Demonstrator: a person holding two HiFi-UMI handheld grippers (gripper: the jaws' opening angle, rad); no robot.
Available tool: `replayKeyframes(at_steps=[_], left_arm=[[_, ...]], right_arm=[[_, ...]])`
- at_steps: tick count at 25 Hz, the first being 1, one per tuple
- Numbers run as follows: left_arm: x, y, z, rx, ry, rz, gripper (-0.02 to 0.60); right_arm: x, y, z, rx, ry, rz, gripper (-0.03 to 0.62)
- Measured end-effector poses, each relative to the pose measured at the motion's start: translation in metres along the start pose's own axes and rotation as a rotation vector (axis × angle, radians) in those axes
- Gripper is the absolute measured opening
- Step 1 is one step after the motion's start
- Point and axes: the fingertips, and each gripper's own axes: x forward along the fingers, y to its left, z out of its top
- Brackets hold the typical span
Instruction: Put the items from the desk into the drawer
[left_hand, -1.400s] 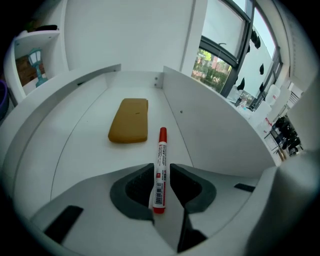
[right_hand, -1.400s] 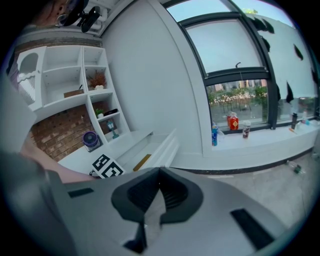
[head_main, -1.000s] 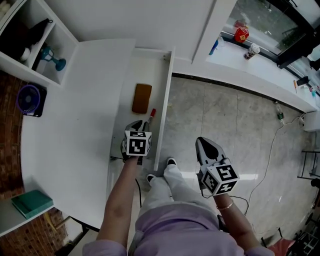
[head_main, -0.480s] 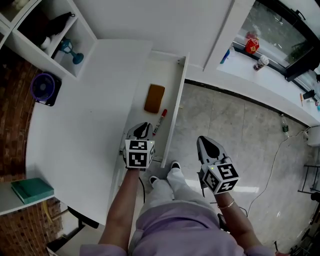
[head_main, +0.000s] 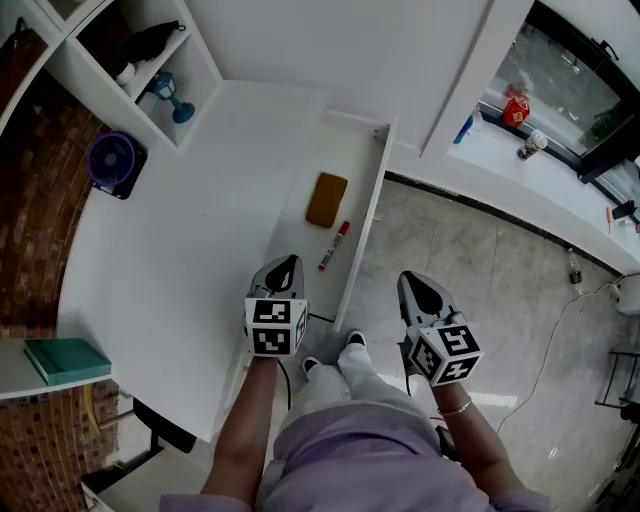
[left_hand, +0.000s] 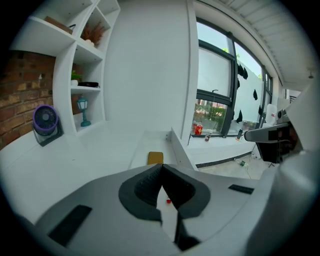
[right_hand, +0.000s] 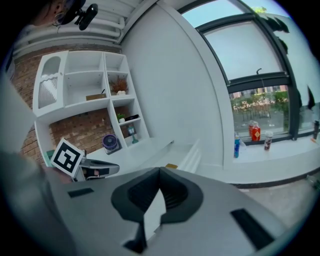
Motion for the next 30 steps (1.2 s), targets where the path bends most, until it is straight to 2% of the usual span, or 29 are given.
replayKeyframes(at_steps=[14,30], left_arm=[[-0.056,0.007,0.002,-0.024,-0.078,0.023,0.000],[-0.084,0.011,-0.004,-0.044,-0.112,0.048,0.000]], right_arm=[[-0.009,0.031,0.003,-0.039,-0.022,0.053,0.002],[-0.019,0.043,0.005,-0.072,-0.039,0.074,0.002]])
